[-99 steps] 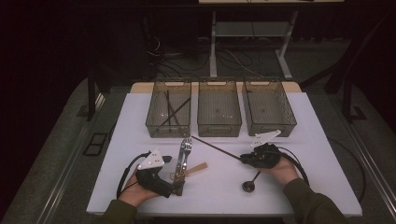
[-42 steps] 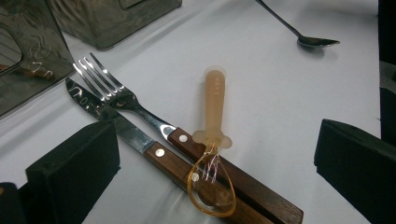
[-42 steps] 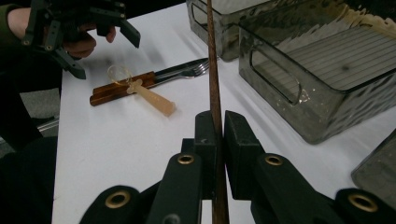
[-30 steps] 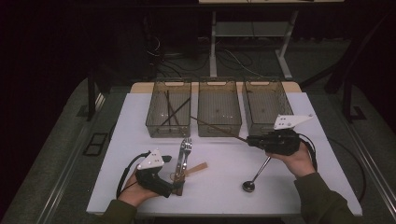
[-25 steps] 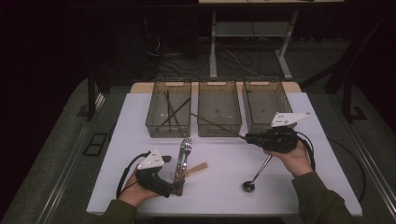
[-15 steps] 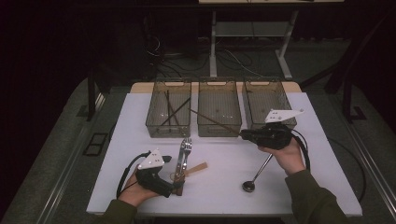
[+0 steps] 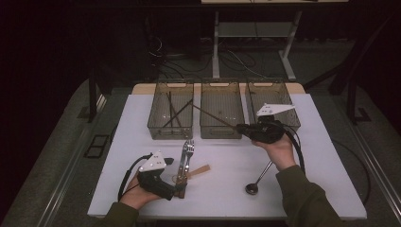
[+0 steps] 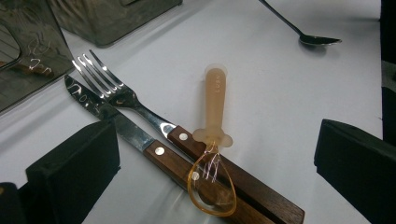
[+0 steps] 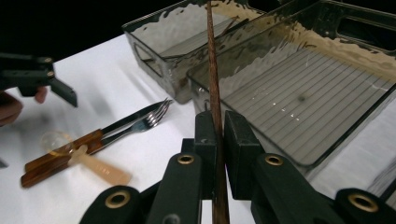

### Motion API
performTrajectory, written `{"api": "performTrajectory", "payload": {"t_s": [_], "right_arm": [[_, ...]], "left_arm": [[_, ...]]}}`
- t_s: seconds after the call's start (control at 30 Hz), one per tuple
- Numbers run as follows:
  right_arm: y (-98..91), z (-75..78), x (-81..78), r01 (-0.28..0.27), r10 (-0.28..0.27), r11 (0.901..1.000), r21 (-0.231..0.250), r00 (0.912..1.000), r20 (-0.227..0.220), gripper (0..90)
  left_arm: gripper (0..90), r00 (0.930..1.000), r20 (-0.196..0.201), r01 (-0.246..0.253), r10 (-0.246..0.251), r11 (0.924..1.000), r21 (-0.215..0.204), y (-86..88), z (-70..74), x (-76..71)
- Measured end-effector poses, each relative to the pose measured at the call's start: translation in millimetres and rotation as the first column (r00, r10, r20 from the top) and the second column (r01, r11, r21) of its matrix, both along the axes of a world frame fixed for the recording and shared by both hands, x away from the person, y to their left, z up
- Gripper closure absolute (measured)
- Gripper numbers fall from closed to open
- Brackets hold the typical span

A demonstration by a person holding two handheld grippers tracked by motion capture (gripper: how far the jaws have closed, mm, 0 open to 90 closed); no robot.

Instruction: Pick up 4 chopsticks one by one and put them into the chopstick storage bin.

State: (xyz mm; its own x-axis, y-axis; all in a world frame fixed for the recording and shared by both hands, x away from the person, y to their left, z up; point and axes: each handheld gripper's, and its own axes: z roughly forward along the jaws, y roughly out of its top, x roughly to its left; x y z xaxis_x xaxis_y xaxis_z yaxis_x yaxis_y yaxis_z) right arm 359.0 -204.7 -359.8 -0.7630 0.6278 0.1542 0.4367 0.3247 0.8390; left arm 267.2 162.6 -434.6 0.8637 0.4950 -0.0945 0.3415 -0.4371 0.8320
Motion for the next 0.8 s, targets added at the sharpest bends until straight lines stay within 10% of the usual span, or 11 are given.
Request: {"api": "performTrajectory", "payload": {"t_s": [0.8], "right_arm": [[68.7, 12.8, 43.2, 0.071, -0.072, 0.9968, -0.037, 0.9970, -0.029, 84.0]], "left_arm": [[0.0, 1.0000, 0.006, 0.002, -0.002, 1.0000, -0.009, -0.4, 1.2, -0.9]]}}
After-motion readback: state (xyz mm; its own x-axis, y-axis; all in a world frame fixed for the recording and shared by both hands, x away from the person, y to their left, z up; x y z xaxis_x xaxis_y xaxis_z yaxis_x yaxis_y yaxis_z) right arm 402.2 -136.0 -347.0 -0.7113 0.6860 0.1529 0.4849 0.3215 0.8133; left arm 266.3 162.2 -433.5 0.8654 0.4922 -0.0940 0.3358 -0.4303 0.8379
